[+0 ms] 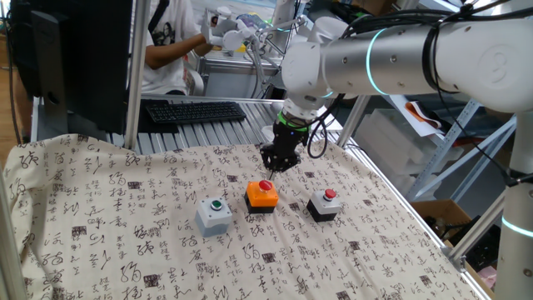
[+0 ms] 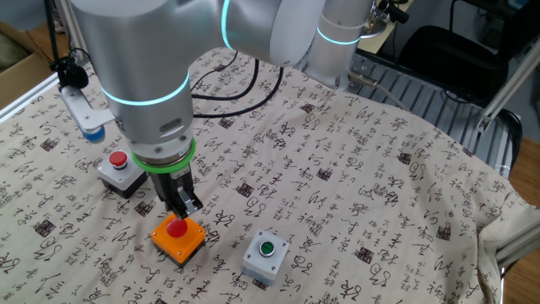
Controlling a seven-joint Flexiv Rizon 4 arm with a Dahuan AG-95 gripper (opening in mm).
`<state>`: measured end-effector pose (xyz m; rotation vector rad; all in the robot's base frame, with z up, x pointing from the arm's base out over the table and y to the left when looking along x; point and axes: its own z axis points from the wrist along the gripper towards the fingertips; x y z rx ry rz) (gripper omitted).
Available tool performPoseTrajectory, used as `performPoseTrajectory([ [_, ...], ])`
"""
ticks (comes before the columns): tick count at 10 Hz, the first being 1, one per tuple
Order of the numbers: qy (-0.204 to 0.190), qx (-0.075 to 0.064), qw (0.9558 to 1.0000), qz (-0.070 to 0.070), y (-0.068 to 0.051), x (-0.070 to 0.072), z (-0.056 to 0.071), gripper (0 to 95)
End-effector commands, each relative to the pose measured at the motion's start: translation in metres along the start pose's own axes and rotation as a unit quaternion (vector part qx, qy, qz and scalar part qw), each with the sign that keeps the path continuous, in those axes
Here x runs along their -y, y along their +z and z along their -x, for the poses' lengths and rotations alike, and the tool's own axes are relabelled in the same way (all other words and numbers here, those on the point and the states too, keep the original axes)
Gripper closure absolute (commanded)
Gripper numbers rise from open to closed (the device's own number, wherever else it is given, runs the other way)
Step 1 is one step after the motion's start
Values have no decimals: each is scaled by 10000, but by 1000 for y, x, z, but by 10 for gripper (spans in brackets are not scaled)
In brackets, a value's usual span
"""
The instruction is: Press three buttons from left to right in sequence
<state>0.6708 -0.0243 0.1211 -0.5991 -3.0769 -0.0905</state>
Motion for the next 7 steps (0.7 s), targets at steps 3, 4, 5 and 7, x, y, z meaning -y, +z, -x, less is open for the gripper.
performPoseTrajectory([
  [3, -43, -43, 10000, -30, -1, 0, 0, 950],
  [4, -22, -50, 10000, -33, -1, 0, 0, 950],
  [5, -8, -45, 10000, -47, -1, 0, 0, 950],
  [7, 34, -47, 10000, -10, -1, 0, 0, 950],
])
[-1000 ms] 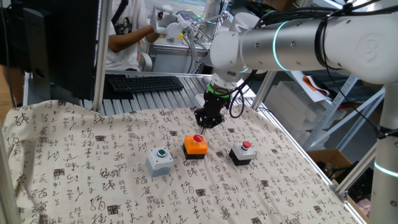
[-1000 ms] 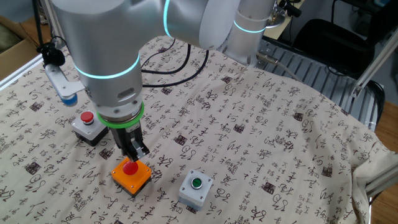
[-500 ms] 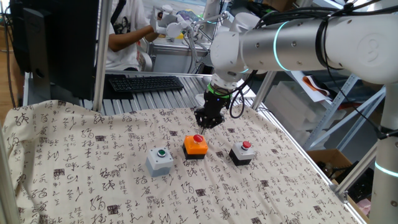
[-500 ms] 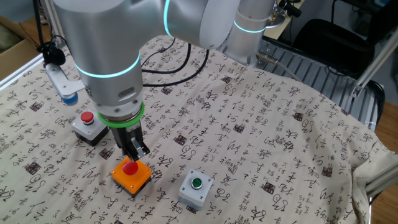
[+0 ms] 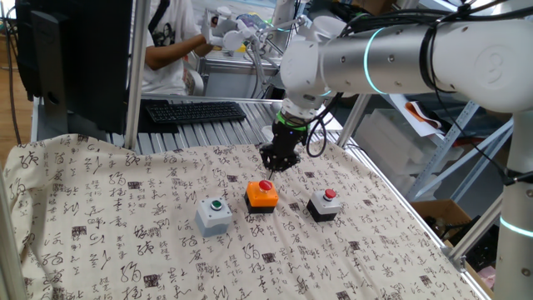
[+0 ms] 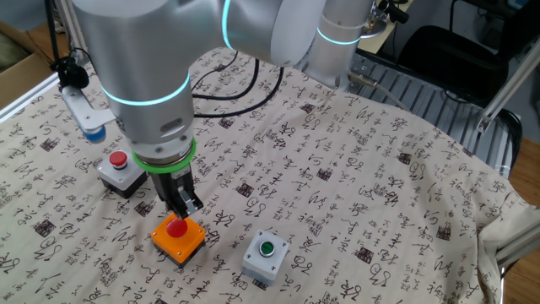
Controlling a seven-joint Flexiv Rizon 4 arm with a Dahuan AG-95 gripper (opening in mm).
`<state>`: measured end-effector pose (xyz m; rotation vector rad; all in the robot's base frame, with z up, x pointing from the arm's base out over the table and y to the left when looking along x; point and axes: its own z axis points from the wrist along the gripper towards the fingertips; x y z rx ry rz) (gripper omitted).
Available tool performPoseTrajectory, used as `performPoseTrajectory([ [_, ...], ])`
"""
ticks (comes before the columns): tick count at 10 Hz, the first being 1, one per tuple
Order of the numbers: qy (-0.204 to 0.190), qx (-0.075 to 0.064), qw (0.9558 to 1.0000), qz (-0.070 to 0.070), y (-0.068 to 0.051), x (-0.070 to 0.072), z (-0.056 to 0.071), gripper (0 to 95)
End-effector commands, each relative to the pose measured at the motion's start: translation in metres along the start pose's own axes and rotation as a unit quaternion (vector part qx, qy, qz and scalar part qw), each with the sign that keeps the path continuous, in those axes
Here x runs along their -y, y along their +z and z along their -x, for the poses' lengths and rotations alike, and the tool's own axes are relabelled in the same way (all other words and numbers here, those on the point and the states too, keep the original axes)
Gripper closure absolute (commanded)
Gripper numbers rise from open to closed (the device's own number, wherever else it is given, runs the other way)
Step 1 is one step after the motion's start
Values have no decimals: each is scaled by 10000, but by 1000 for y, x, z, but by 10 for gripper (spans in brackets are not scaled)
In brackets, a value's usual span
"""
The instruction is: Press three buttons from left to right in sequence
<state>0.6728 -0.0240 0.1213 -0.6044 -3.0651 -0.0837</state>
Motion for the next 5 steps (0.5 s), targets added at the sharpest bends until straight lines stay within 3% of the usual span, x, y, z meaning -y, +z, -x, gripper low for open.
performPoseTrajectory([
  [1, 32, 13, 10000, 27, 0, 1, -2, 950],
  [2, 32, 8, 10000, 8, 0, 1, -2, 950],
  [5, -38, -28, 9999, 147, 0, 1, -2, 950],
])
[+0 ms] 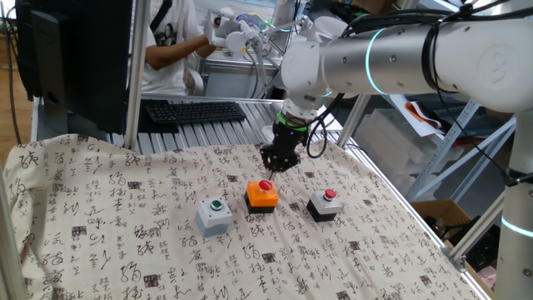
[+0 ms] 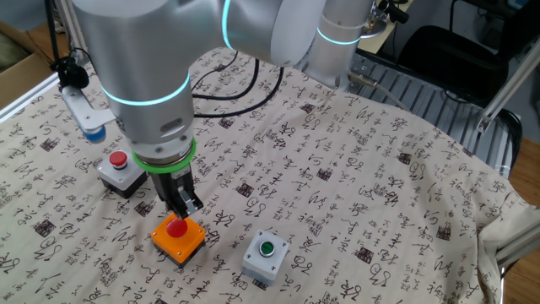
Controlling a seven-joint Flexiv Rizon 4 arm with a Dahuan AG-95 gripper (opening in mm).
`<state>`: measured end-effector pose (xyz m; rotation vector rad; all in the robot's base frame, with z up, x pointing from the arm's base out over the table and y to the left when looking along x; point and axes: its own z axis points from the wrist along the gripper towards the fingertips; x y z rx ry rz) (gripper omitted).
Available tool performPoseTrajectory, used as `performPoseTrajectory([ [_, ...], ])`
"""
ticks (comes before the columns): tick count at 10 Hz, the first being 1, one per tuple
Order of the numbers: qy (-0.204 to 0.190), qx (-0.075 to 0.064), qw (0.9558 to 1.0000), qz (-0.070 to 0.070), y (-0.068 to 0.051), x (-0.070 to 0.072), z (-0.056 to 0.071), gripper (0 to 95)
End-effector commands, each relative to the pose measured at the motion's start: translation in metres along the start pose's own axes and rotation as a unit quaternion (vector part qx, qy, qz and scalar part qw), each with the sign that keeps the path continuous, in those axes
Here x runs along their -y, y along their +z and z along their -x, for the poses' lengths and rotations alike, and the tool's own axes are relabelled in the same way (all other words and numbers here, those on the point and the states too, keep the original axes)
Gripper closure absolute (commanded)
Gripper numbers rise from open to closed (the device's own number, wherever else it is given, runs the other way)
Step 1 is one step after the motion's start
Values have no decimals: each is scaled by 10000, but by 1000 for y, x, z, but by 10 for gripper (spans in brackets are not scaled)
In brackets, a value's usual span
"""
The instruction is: Press three buttons from left to right in sequence
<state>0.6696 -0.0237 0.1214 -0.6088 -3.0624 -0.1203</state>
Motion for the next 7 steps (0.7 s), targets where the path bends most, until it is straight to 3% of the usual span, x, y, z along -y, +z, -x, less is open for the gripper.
performPoseTrajectory([
  [1, -125, 13, 9999, 5, 0, 0, 2, 950],
  [3, -220, 47, 9995, -214, 0, 0, 2, 950],
  [7, -196, 27, 9998, -86, 0, 0, 2, 950],
])
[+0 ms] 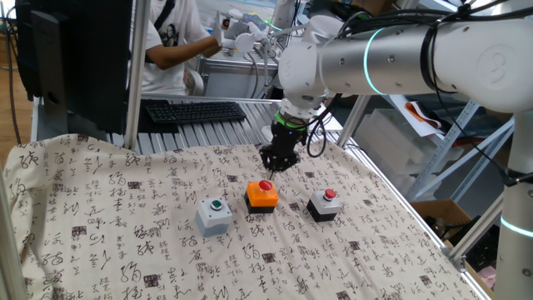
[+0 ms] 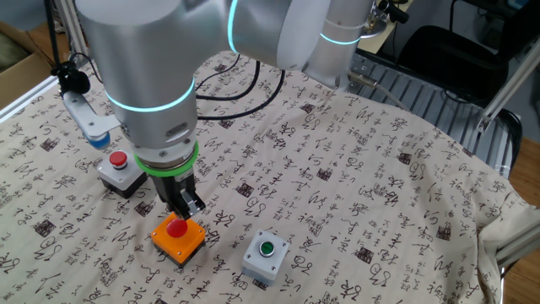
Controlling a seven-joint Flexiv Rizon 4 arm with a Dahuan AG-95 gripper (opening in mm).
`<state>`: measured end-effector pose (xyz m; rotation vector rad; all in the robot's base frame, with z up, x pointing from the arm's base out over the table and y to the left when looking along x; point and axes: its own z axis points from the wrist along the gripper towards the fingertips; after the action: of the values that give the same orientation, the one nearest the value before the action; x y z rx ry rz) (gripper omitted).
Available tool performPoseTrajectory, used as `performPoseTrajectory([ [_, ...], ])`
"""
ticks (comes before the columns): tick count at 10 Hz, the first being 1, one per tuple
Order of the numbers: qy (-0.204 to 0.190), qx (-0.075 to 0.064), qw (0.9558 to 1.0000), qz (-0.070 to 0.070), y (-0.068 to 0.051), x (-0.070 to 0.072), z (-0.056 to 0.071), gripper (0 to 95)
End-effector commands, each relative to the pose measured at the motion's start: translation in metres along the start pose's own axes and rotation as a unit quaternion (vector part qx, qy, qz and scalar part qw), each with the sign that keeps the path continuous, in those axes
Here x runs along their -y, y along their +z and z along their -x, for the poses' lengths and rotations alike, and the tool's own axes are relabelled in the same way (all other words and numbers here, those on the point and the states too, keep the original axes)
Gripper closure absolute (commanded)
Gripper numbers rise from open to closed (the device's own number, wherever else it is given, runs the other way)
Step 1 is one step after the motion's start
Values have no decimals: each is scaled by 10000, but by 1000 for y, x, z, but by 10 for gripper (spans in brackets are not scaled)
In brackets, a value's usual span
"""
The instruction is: Press three buttons from left to right in sequence
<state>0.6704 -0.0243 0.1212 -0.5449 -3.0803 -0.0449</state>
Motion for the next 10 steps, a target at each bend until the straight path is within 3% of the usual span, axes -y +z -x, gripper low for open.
performPoseTrajectory([
  [1, 12, -30, 9999, 157, -1, -1, 1, 950],
  [7, -59, -75, 9997, 233, -1, -3, -1, 950],
  [10, 68, -83, 9997, 228, -4, -15, -18, 950],
])
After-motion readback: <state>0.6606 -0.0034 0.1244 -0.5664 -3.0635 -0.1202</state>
